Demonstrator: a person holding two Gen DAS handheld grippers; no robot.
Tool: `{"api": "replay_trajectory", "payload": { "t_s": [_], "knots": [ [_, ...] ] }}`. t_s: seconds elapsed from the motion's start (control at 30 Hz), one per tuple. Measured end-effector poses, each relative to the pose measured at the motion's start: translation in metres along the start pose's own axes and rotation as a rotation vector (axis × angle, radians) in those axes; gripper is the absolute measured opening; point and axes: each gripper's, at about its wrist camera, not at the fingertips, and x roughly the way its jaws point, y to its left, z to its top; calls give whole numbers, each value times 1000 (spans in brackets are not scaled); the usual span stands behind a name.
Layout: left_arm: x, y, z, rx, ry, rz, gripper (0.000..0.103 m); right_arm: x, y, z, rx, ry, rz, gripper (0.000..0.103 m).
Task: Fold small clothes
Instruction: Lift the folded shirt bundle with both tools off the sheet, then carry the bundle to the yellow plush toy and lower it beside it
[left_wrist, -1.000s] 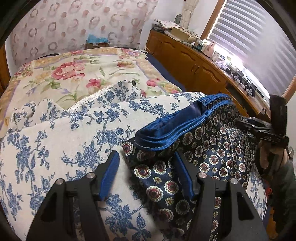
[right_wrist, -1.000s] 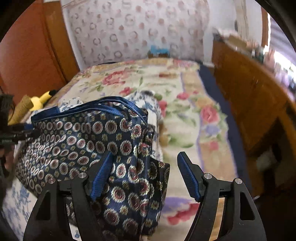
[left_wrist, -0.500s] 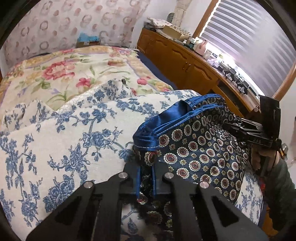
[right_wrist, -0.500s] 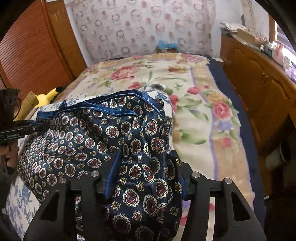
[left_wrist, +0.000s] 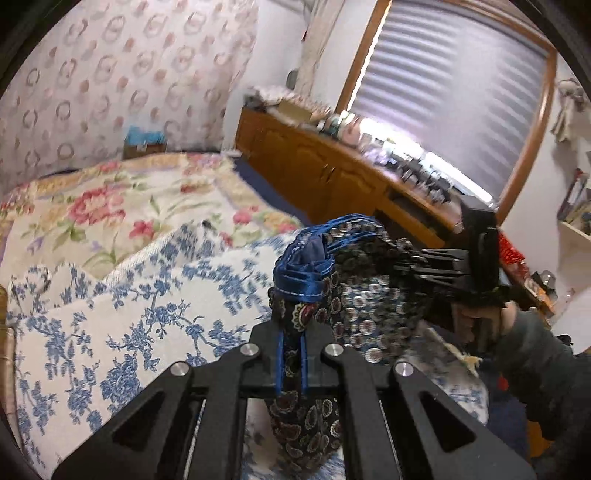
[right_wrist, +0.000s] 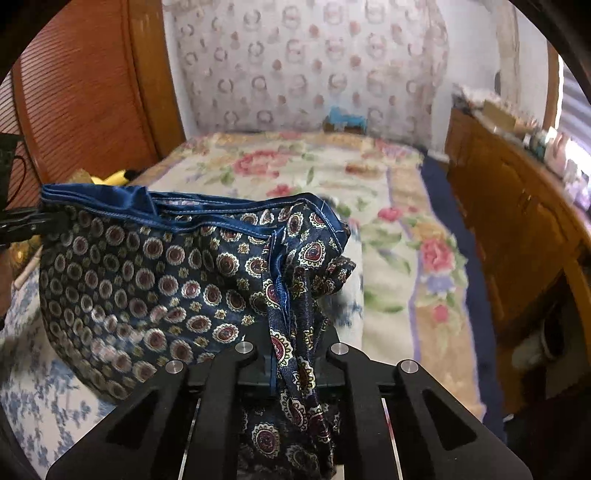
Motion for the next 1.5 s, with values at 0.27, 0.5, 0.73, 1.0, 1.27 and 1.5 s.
{"api": "replay_trajectory", "payload": {
  "t_s": [0.27, 0.5, 0.73, 1.0, 1.27, 1.5],
  "knots": [
    [-80, 7, -6, -4, -115, 76, 3, -28, 59, 38, -111, -124, 31, 7],
    [-159, 51, -31, -59, -190, 216, 3, -14, 133, 78, -234, -181, 138, 7],
    [-236, 99, -66, -142, -275, 349, 3, 6, 216, 125, -356, -235, 249, 7],
    [-288, 170, -109, -279, -342, 494, 3, 52, 324, 184, -496, -245, 345, 7],
    [-285, 224, -158, -403, -295, 583, 3, 135, 426, 208, -630, -173, 365, 7],
    [-276, 235, -169, -415, -251, 631, 8, 182, 456, 208, -618, -112, 334, 24]
  ]
}}
